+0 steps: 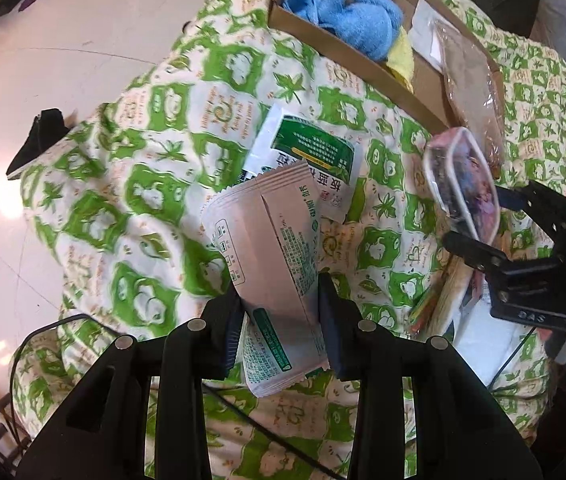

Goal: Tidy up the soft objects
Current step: 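Lift the pink pouch and white sachet and carry both over the cardboard tray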

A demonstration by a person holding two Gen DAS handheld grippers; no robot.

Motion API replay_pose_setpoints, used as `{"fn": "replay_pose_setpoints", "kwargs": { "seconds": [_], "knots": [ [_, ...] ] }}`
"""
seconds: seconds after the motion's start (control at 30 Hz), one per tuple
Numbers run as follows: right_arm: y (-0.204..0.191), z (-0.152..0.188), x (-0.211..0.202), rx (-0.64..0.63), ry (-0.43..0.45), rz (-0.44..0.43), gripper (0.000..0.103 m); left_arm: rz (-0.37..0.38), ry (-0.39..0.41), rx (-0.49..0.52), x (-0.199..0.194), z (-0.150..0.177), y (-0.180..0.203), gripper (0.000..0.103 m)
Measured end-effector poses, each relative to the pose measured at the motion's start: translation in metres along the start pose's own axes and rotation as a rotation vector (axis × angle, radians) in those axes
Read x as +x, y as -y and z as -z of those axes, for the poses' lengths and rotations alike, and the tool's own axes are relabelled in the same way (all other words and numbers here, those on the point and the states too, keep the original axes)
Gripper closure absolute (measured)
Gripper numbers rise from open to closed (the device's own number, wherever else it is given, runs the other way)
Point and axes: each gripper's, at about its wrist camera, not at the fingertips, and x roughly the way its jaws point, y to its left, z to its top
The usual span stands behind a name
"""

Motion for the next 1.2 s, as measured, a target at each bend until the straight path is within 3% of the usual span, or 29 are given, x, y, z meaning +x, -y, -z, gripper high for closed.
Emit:
{"fn": "replay_pose_setpoints", "kwargs": {
  "seconds": [0.43, 1.2],
  "knots": [
    [-0.008, -0.002, -0.044, -0.029, 0.031, 0.015, 0.029, -0.02, 0.038, 0.023, -0.024, 0.005, 0.01, 0.069],
    [0.012, 0.012, -0.049, 0.007, 0.016, 0.033, 0.029, -0.014, 0.016, 0.062, -0.014, -0.007, 0.029, 0.069]
  ]
}}
